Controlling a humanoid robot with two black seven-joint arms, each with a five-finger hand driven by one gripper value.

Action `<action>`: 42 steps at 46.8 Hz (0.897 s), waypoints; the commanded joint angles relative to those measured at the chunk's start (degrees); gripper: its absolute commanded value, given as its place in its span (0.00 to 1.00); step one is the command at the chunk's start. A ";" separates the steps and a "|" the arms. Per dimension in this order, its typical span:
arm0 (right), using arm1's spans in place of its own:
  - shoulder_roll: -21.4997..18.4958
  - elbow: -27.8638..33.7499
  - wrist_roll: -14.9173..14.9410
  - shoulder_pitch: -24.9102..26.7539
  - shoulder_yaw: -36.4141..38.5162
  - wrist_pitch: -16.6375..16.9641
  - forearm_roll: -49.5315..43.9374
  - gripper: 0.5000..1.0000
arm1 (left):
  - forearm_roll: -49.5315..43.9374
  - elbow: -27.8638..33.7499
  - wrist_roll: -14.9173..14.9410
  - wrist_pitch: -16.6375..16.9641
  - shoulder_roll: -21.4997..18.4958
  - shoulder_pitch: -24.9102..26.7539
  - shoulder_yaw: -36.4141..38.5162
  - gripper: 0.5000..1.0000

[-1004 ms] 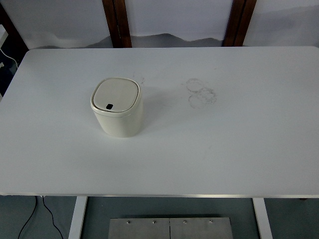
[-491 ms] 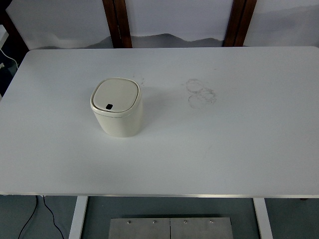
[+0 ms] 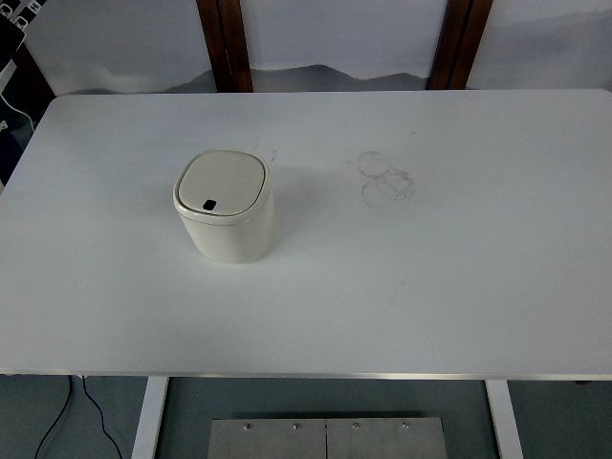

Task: Close trash bin

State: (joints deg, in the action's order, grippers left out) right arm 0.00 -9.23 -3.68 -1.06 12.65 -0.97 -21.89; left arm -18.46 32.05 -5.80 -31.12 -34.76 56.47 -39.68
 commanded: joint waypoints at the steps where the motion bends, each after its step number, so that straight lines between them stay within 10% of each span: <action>1: 0.00 0.00 -0.01 0.00 0.00 0.00 0.00 0.99 | 0.01 -0.14 0.00 0.01 0.40 -0.13 0.04 1.00; 42: 0.00 0.00 -0.01 0.00 0.09 0.00 0.00 0.99 | 0.01 -4.54 0.00 0.88 2.07 -3.47 0.04 1.00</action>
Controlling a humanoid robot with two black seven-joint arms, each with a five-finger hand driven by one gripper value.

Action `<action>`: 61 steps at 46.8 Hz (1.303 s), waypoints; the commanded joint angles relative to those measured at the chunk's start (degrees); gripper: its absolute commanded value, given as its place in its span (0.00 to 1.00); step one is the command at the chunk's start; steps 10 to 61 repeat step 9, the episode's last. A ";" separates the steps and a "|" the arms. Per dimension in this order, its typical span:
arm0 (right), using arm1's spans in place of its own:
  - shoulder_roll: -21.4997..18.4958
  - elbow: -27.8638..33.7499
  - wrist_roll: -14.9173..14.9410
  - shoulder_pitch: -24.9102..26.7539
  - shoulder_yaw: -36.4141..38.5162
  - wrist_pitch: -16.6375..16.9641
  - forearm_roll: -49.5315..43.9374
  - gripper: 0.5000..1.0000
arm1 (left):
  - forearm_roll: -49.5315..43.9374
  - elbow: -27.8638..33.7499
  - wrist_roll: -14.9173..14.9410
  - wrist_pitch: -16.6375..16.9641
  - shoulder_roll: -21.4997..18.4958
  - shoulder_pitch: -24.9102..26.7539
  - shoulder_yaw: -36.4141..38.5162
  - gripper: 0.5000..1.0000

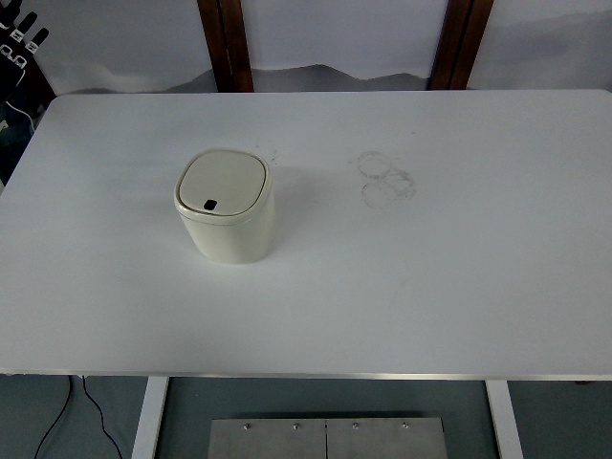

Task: Close trash bin

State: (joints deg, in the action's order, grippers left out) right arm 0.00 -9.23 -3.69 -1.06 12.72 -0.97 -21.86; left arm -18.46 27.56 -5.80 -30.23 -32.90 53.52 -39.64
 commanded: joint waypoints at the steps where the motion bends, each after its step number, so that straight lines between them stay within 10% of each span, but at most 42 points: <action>1: 0.00 0.00 0.00 0.00 0.03 0.00 -0.02 0.99 | 0.00 -0.05 0.00 0.00 0.30 -0.61 0.00 1.00; 61: 0.00 0.00 0.17 0.09 0.03 0.00 -0.02 0.99 | 0.00 -0.05 0.00 0.00 0.39 -0.70 0.00 1.00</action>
